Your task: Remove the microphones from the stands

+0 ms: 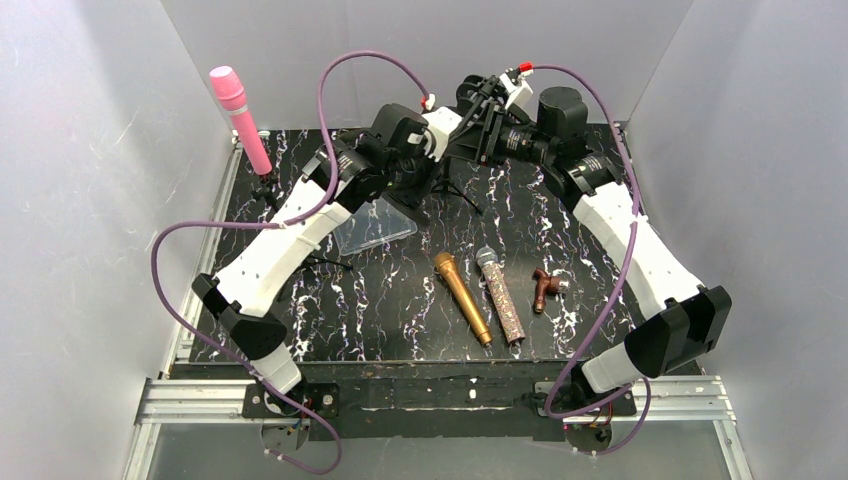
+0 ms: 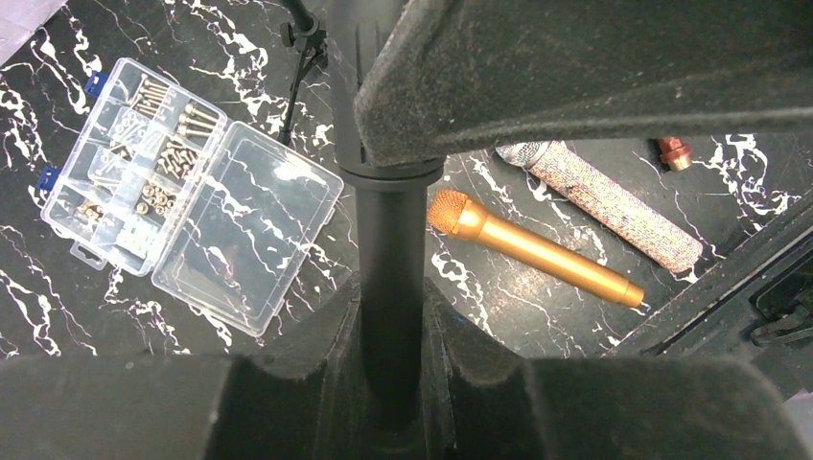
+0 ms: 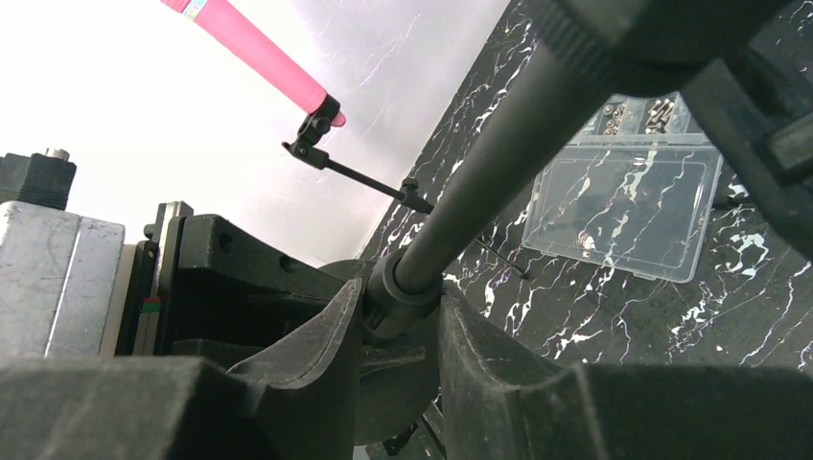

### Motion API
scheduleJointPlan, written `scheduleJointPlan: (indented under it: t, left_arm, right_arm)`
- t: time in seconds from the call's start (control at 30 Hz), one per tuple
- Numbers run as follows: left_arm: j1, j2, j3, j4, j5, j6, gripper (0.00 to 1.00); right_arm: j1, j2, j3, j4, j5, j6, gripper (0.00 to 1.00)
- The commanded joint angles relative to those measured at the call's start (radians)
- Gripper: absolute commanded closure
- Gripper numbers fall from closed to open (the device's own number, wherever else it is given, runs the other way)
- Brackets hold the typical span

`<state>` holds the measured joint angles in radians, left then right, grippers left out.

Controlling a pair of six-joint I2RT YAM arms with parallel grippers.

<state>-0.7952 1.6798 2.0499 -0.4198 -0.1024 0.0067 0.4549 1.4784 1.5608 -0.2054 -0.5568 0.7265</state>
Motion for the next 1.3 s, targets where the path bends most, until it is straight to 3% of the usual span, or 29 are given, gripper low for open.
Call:
scheduleJointPlan:
  t: [0.0,0.07,0.17,0.23,0.4,0.57,0.63,0.7,0.77,0.87,0.97,1.07,1.2,1.27]
  left_arm:
    - [-0.012,-0.025,0.013,0.036,-0.004,0.001,1.0]
    - [-0.01,-0.03,0.011,0.038,0.018,0.001,1.0]
    - [0.007,-0.057,0.0,0.035,0.142,-0.039,1.0]
    - [0.04,-0.083,-0.018,0.043,0.313,-0.072,1.0]
    - [0.14,-0.164,-0.13,0.172,0.906,-0.226,1.0]
    - [0.155,-0.224,-0.255,0.375,1.233,-0.367,1.0]
    - [0.154,-0.242,-0.293,0.413,1.291,-0.383,1.0]
    - [0.154,-0.251,-0.322,0.459,1.325,-0.389,1.0]
    - [0.154,-0.259,-0.334,0.461,1.335,-0.378,1.0]
    - [0.155,-0.256,-0.32,0.433,1.3,-0.346,1.0]
    - [0.154,-0.247,-0.263,0.274,1.196,-0.237,1.0]
    - [0.154,-0.242,-0.213,0.176,1.056,-0.143,1.0]
    - [0.154,-0.232,-0.19,0.135,0.854,-0.1,1.0]
    - [0.155,-0.22,-0.178,0.124,0.778,-0.085,1.0]
  right_arm:
    - [0.01,0.004,0.003,0.059,-0.017,-0.014,0.85]
    - [0.009,-0.003,-0.001,0.074,-0.029,-0.026,0.99]
    - [-0.004,-0.027,-0.025,0.136,-0.09,-0.069,0.99]
    - [-0.026,-0.048,-0.069,0.254,-0.184,-0.07,0.99]
    - [-0.071,-0.075,-0.132,0.514,-0.517,-0.129,0.99]
    - [-0.067,-0.059,-0.118,0.64,-0.766,-0.153,0.99]
    - [-0.067,-0.047,-0.102,0.659,-0.827,-0.151,0.99]
    - [-0.067,-0.043,-0.093,0.658,-0.857,-0.155,0.98]
    - [-0.067,-0.04,-0.075,0.614,-0.872,-0.176,0.89]
    - [-0.07,-0.055,-0.047,0.418,-0.809,-0.313,0.73]
    - [-0.07,-0.088,-0.028,0.22,-0.662,-0.453,0.56]
    - [-0.07,-0.128,-0.025,0.088,-0.495,-0.492,0.44]
    - [-0.07,-0.18,-0.061,0.042,-0.318,-0.427,0.27]
    - [-0.069,-0.188,-0.071,0.028,-0.264,-0.359,0.25]
